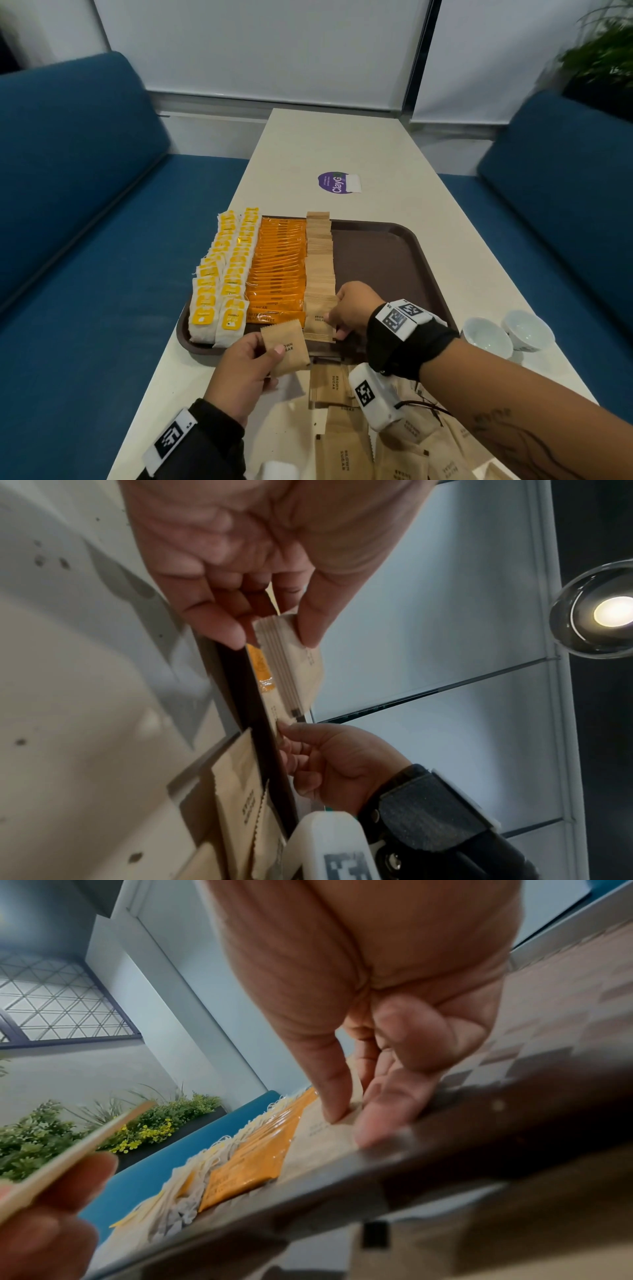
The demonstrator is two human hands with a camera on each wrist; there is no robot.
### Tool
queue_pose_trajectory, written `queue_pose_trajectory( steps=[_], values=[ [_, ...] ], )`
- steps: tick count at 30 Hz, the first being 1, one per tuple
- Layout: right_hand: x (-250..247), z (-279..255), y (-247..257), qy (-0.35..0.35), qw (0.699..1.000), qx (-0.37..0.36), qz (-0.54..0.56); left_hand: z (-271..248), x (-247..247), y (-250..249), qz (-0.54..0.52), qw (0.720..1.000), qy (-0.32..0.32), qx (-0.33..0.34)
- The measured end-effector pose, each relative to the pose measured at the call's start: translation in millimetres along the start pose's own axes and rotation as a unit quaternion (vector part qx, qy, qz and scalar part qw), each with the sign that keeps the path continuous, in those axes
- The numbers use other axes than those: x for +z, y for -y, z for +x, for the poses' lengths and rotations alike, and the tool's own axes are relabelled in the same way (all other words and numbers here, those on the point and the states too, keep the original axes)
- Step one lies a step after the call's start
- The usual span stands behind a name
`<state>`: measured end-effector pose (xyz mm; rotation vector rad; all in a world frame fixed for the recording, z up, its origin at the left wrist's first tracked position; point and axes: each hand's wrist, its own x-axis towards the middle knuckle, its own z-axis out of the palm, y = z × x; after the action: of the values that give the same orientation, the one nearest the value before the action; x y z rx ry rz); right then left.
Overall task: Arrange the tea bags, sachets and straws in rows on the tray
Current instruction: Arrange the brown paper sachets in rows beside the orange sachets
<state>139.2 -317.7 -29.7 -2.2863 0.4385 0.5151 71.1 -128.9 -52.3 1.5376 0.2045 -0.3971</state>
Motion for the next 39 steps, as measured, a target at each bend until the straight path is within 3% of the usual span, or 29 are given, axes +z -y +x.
queue_pose_trajectory(
  steps=[6,11,15,18,22,26,30,35,39],
  values=[
    [3,-4,5,0.0,0.999,0.031,-0.032,2,4,-1,0.02,1.0,0.016,0.001],
    [-10,-31,9,-0.026,0.998,-0.041,0.05,-1,7,-6,0.014,0.999,0.028,0.009],
    [-16,-68,1,0.094,0.978,-0.078,0.167,-2,12,-9,0.009,0.999,0.028,0.028],
    [-7,-82,-10,0.128,0.97,-0.085,0.188,-3,20,-11,0.001,0.999,0.033,0.041],
    [1,-83,-17,0.059,0.969,-0.083,0.225,-5,26,-15,0.0,0.998,0.032,0.054],
    [0,-63,-19,-0.024,0.976,-0.029,0.215,-7,19,-8,0.051,0.997,0.03,0.058],
    [7,-45,-19,-0.046,0.988,0.01,0.15,-11,13,3,0.077,0.995,0.053,0.034],
    [13,-37,-15,-0.077,0.996,0.001,0.042,-13,12,9,0.094,0.993,0.062,0.015],
    [17,-37,-13,-0.07,0.997,0.007,0.023,-15,13,8,0.092,0.994,0.064,0.002]
  ],
)
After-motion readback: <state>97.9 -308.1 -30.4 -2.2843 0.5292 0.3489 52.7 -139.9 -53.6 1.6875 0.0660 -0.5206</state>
